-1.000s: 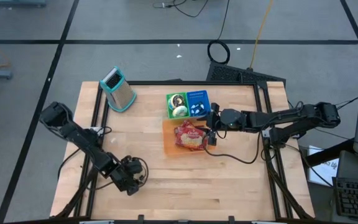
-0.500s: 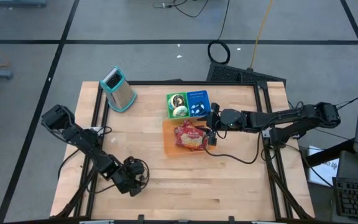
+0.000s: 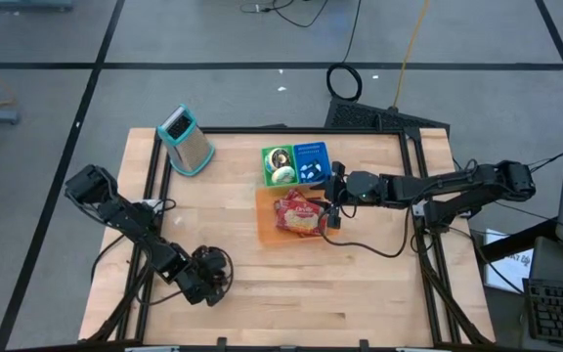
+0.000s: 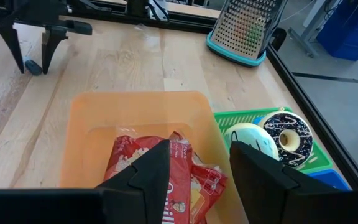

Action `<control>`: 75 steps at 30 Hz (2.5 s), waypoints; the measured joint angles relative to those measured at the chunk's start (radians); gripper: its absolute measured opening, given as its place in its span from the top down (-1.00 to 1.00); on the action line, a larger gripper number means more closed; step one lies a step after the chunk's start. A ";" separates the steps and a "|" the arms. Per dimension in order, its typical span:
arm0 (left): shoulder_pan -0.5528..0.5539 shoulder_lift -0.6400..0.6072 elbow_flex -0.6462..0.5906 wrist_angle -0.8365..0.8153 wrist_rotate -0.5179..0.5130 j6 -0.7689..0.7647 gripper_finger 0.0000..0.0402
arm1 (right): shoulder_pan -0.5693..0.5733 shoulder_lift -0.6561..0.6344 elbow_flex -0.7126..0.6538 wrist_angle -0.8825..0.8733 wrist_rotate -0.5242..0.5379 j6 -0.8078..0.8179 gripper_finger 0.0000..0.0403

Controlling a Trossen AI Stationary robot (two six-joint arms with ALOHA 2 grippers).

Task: Pick & Place Food Item
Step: Put the violet food coloring bottle into the blue bin

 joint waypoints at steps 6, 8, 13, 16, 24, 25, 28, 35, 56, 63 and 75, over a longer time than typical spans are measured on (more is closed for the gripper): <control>0.000 0.000 0.000 -0.013 -0.007 -0.006 0.49 | 0.000 0.000 0.000 0.000 0.000 -0.003 0.24; -0.001 0.000 0.000 -0.013 -0.011 -0.007 0.54 | 0.000 0.000 0.000 0.000 0.000 -0.003 0.25; -0.003 -0.004 -0.002 -0.010 -0.031 0.000 0.62 | 0.000 0.000 0.000 0.000 0.000 -0.003 0.25; 0.000 -0.031 -0.005 0.013 -0.083 0.059 0.63 | 0.000 0.000 0.000 0.002 0.000 0.000 0.25; 0.089 -0.179 -0.006 0.182 -0.401 0.442 0.64 | 0.015 0.000 0.000 0.087 -0.001 0.024 0.25; 0.107 -0.194 -0.008 0.217 -0.437 0.517 0.64 | 0.020 0.000 0.000 0.098 -0.004 0.038 0.25; 0.166 -0.228 -0.007 0.367 -0.520 0.746 0.64 | 0.037 0.025 0.001 0.156 -0.003 0.087 0.25; 0.345 -0.227 -0.004 0.731 -0.520 1.077 0.64 | 0.099 0.169 0.000 0.297 -0.004 0.054 0.25; 0.563 -0.161 -0.003 1.074 -0.146 1.251 0.64 | 0.111 0.523 0.002 1.095 -0.133 0.177 0.25; 0.575 -0.161 -0.003 1.082 -0.100 1.232 0.64 | 0.112 0.530 0.012 1.093 -0.133 0.135 0.26; 0.579 -0.161 -0.003 1.088 -0.072 1.232 0.64 | 0.101 0.530 0.011 1.112 -0.133 0.139 0.74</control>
